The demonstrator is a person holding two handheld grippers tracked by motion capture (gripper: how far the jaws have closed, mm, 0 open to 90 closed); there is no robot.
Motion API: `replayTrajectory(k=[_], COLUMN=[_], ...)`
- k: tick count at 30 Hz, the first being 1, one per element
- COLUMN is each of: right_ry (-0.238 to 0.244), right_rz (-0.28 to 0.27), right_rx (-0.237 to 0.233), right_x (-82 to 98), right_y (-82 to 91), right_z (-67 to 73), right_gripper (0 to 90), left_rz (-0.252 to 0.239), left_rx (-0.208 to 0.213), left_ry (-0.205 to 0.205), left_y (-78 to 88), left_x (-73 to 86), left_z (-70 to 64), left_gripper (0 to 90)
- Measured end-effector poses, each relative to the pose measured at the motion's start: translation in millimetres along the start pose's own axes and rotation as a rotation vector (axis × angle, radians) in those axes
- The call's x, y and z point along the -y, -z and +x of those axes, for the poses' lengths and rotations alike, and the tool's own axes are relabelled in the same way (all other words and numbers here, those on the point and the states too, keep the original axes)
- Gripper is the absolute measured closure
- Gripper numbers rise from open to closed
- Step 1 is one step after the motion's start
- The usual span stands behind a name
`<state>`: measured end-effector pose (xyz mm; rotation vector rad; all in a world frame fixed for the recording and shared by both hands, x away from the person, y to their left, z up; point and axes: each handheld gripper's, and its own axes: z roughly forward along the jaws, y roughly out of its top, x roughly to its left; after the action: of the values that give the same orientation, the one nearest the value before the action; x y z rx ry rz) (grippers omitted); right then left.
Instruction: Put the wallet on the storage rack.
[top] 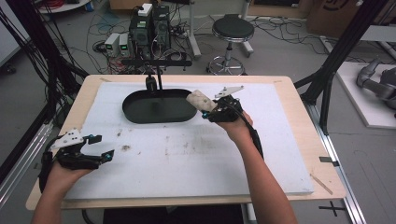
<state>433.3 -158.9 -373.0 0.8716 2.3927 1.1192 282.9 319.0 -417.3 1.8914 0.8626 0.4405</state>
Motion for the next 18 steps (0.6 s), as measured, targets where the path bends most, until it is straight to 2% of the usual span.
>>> replayTrajectory(k=[14, 18], right_ry=[0.05, 0.065], right_rz=[0.04, 0.034], right_rx=[-0.047, -0.061], right_x=[-35.7, -44.3], right_y=[-46.3, -61.6], right_z=[16.3, 21.3], right_gripper=[36.2, 36.2], left_rz=[-0.009, -0.009], left_rx=[-0.01, -0.012], left_ry=[0.009, 0.011], left_y=[6.4, 6.8], left_x=[1.5, 1.5], left_z=[2.7, 3.4], left_gripper=[16.8, 16.8])
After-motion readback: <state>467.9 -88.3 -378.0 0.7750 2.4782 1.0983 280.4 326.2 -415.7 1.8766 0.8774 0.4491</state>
